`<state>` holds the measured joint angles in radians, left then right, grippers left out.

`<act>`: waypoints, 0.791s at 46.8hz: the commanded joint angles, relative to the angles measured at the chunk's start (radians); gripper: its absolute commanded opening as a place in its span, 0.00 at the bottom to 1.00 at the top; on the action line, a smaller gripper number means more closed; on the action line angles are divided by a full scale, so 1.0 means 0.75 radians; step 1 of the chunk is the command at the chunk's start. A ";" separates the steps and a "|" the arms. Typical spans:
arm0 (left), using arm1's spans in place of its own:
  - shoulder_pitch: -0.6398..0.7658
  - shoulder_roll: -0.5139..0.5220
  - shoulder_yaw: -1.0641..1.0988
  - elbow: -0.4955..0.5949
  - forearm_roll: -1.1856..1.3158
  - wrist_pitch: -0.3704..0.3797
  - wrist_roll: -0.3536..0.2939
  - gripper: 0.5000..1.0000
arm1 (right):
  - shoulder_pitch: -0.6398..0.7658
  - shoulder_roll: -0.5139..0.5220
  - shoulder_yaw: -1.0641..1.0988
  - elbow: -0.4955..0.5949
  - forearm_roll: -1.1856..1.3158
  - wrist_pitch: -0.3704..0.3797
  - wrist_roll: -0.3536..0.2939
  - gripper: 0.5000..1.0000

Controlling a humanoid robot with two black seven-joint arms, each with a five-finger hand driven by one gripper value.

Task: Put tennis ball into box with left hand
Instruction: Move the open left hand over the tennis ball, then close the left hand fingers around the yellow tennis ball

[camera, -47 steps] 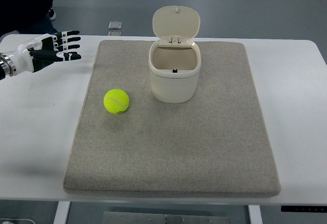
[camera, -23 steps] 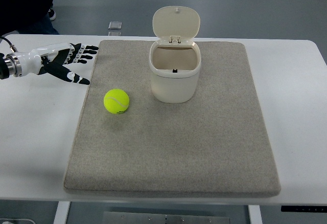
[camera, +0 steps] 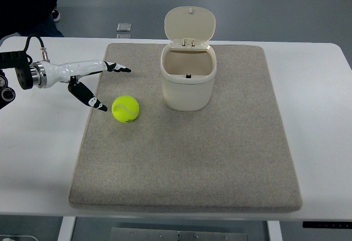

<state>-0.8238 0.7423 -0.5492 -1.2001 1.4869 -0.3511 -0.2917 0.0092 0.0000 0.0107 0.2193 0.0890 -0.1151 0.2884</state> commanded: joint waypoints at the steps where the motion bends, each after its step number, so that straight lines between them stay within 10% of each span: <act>1: 0.000 -0.012 0.004 -0.036 0.075 0.000 0.000 0.97 | 0.000 0.000 0.000 0.000 0.000 -0.002 0.000 0.88; 28: -0.004 -0.157 0.029 -0.038 0.398 0.006 0.000 0.91 | 0.000 0.000 0.000 0.000 0.000 0.000 0.000 0.88; 37: -0.008 -0.166 0.061 -0.040 0.400 0.006 0.002 0.60 | 0.000 0.000 0.000 0.000 0.000 0.000 0.000 0.88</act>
<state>-0.8275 0.6185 -0.5063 -1.2296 1.7862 -0.3467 -0.2904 0.0092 0.0000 0.0107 0.2194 0.0890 -0.1159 0.2884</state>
